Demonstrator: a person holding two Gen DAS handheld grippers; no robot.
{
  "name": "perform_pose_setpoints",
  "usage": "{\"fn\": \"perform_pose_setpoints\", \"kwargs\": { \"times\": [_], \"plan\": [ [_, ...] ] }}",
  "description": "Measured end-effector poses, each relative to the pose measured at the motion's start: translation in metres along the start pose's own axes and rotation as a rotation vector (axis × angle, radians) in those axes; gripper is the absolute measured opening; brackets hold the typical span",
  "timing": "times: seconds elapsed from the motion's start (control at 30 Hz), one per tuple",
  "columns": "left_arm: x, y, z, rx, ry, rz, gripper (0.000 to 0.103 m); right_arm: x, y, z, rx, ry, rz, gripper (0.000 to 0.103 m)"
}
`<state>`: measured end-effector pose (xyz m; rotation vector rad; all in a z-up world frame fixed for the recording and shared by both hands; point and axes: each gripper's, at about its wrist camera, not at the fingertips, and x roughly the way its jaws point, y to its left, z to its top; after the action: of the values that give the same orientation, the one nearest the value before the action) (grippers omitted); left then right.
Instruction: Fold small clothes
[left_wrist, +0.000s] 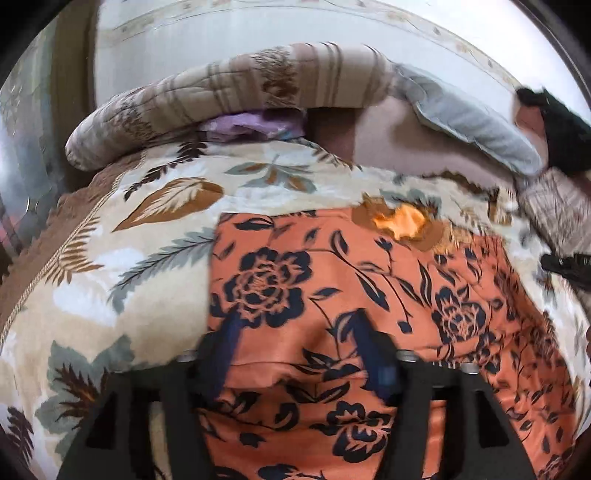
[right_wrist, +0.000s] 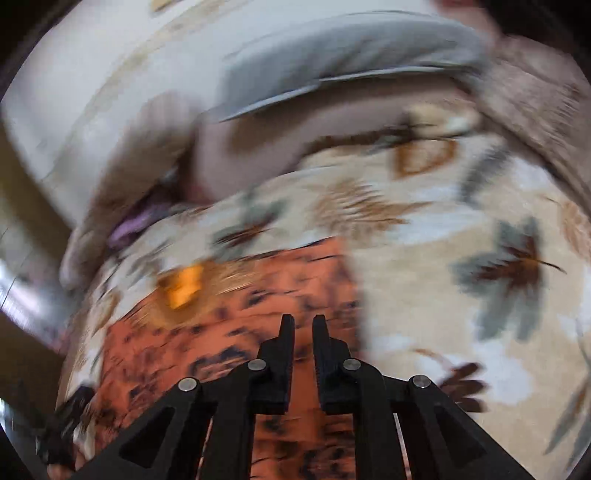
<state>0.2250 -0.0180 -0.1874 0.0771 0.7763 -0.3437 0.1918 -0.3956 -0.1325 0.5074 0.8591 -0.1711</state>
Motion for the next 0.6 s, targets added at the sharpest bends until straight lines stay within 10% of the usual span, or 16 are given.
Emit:
{"fn": "perform_pose_setpoints", "kwargs": {
  "times": [0.17, 0.37, 0.6],
  "plan": [
    [0.032, -0.012, -0.012, 0.098, 0.141, 0.074, 0.068, 0.062, 0.018, -0.029, -0.062, 0.294, -0.040, 0.013],
    [0.013, -0.003, 0.003, -0.005, 0.067, -0.011, 0.074, 0.042, 0.028, -0.026, -0.069, 0.192, 0.035, 0.015],
    [0.033, -0.004, -0.001, 0.021, 0.157, 0.015, 0.076, 0.067, 0.053, -0.039, -0.145, 0.306, 0.063, 0.028]
  ]
}}
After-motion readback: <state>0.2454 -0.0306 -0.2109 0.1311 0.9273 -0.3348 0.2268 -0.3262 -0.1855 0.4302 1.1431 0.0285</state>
